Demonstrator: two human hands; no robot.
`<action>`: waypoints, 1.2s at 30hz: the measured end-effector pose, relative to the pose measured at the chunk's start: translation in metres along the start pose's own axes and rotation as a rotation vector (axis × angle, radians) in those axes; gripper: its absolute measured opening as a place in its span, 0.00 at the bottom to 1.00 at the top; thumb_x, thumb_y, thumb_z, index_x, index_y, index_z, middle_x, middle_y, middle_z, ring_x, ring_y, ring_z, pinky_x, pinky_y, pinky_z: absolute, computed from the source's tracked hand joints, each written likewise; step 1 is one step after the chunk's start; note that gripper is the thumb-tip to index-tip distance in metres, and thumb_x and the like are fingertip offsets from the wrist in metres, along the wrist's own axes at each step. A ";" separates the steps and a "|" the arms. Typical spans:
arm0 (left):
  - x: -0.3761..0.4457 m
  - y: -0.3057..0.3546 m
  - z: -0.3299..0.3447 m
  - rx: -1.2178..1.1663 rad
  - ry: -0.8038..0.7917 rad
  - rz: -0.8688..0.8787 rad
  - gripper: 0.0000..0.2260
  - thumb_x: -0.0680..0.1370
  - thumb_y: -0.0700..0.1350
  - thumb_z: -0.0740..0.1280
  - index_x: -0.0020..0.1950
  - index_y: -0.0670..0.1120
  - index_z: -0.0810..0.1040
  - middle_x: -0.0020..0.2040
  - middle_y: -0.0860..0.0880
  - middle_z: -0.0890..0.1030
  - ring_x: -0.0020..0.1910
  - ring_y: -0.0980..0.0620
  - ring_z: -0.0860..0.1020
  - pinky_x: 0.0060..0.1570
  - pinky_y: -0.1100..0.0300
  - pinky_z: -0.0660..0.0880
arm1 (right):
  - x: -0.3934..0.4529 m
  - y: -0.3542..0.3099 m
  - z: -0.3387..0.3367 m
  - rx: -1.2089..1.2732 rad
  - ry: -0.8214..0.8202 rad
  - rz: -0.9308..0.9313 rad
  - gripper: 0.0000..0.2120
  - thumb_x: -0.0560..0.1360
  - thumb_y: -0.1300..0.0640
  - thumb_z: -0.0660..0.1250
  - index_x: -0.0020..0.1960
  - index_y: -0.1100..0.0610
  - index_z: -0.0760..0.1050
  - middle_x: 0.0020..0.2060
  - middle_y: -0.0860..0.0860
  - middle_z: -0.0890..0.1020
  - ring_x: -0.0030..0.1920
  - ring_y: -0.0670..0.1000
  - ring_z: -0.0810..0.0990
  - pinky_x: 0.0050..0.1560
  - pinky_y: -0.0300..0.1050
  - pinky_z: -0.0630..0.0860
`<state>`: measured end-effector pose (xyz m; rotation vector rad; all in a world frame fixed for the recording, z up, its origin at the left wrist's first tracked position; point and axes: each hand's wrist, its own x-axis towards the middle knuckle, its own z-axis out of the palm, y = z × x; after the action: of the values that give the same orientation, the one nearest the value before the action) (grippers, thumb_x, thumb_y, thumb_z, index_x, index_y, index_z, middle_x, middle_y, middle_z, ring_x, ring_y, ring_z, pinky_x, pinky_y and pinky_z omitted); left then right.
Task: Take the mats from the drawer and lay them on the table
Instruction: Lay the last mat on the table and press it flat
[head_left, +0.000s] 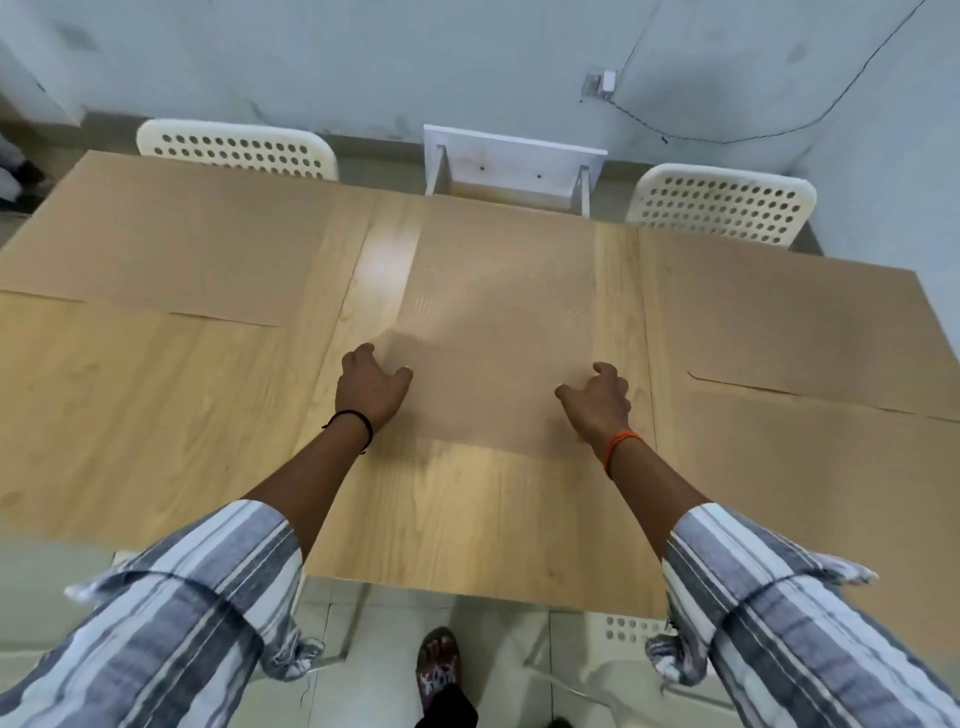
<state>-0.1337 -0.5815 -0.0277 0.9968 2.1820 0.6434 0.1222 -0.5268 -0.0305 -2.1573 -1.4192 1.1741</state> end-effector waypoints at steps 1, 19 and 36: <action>0.004 0.001 -0.001 -0.016 0.001 -0.015 0.30 0.77 0.50 0.66 0.75 0.40 0.62 0.73 0.42 0.65 0.66 0.42 0.71 0.57 0.56 0.68 | 0.003 0.001 0.000 0.009 0.005 0.014 0.35 0.75 0.52 0.67 0.77 0.55 0.56 0.74 0.55 0.61 0.72 0.61 0.63 0.67 0.60 0.71; 0.026 0.002 0.000 -0.314 -0.010 -0.258 0.07 0.76 0.47 0.69 0.46 0.45 0.73 0.50 0.43 0.79 0.53 0.40 0.78 0.53 0.51 0.75 | 0.029 0.010 -0.003 0.390 -0.060 0.242 0.22 0.74 0.58 0.71 0.65 0.61 0.71 0.45 0.55 0.76 0.35 0.51 0.71 0.35 0.44 0.69; 0.018 0.018 -0.015 -0.279 -0.014 -0.020 0.18 0.77 0.39 0.66 0.67 0.48 0.75 0.43 0.50 0.78 0.51 0.48 0.77 0.57 0.58 0.72 | 0.015 0.007 -0.015 0.259 0.023 -0.062 0.18 0.77 0.65 0.68 0.66 0.57 0.74 0.59 0.57 0.80 0.59 0.55 0.79 0.63 0.53 0.76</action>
<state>-0.1456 -0.5589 -0.0122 0.8290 2.0187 0.8998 0.1405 -0.5143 -0.0326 -1.9301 -1.2386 1.2320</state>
